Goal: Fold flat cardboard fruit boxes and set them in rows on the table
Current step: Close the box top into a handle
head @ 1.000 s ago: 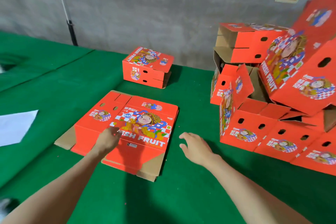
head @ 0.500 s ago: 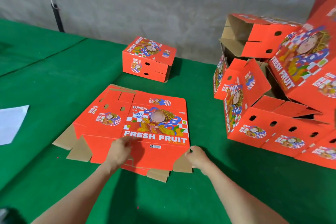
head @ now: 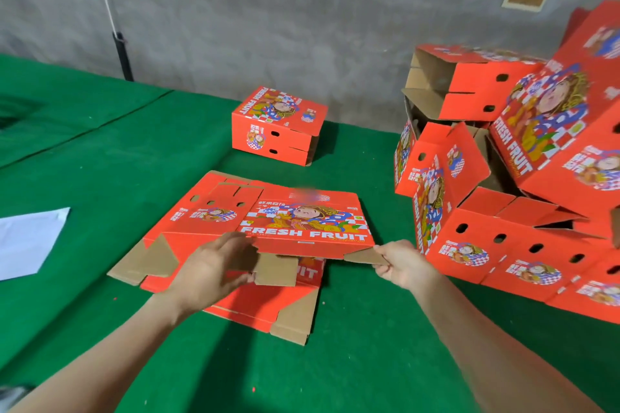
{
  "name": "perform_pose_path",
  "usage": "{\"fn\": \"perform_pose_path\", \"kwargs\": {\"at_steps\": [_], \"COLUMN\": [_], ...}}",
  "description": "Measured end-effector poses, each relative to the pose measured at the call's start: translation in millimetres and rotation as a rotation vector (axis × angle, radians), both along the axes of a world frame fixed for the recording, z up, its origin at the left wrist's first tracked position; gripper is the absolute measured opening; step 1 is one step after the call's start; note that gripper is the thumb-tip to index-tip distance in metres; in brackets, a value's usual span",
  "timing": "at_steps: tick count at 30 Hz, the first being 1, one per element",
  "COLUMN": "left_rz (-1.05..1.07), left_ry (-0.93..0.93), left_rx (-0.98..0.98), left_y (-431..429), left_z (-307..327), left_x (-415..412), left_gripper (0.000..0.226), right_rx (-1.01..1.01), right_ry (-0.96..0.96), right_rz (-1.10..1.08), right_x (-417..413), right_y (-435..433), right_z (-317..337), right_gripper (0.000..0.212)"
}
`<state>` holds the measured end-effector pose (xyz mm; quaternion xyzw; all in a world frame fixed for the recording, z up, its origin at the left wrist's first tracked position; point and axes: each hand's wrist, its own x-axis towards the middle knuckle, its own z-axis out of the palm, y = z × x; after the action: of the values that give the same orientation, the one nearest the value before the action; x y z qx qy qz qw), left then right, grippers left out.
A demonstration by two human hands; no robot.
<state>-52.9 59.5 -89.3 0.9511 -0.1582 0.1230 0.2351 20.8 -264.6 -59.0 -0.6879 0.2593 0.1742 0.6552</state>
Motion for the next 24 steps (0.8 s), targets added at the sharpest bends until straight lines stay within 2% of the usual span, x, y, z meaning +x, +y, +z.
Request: {"fn": "perform_pose_path", "kwargs": {"at_steps": [3,7,11,15,18,20,22,24], "left_rz": [0.005,-0.042,-0.089,-0.098,-0.135,-0.207,-0.273,-0.307], "left_ry": [-0.191,-0.318,-0.405,-0.387,-0.343,-0.322,-0.301,-0.273], "left_rx": [0.042,0.217,0.313,0.383,0.416,0.390,0.351,0.363], "left_y": [-15.5,-38.5,-60.7,-83.9,-109.3,-132.3,-159.2,-189.9], "left_z": [26.0,65.0,115.1,162.5,194.6,214.0,227.5,233.5], "left_x": [3.2,8.2,12.1,13.6,12.4,9.1,3.7,-3.1], "left_gripper": [0.048,0.014,0.010,0.010,0.012,0.011,0.011,0.014], "right_rx": [0.089,0.153,0.303,0.072,0.110,0.078,-0.091,-0.307], "right_ry": [-0.012,-0.023,-0.088,-0.186,-0.365,-0.570,-0.815,-1.015], "right_rz": [-0.015,-0.015,-0.099,-0.006,-0.055,-0.127,-0.190,-0.131], "right_x": [-7.7,-21.2,-39.8,-61.9,-84.1,-103.5,-124.3,-142.2], "right_y": [-18.4,-45.2,-75.0,-111.6,-138.6,-151.1,-156.2,-156.0], "right_z": [22.6,47.9,65.9,85.5,108.2,122.2,132.6,139.9], "right_gripper": [0.012,0.017,0.015,0.021,0.032,0.030,0.016,0.013]}}
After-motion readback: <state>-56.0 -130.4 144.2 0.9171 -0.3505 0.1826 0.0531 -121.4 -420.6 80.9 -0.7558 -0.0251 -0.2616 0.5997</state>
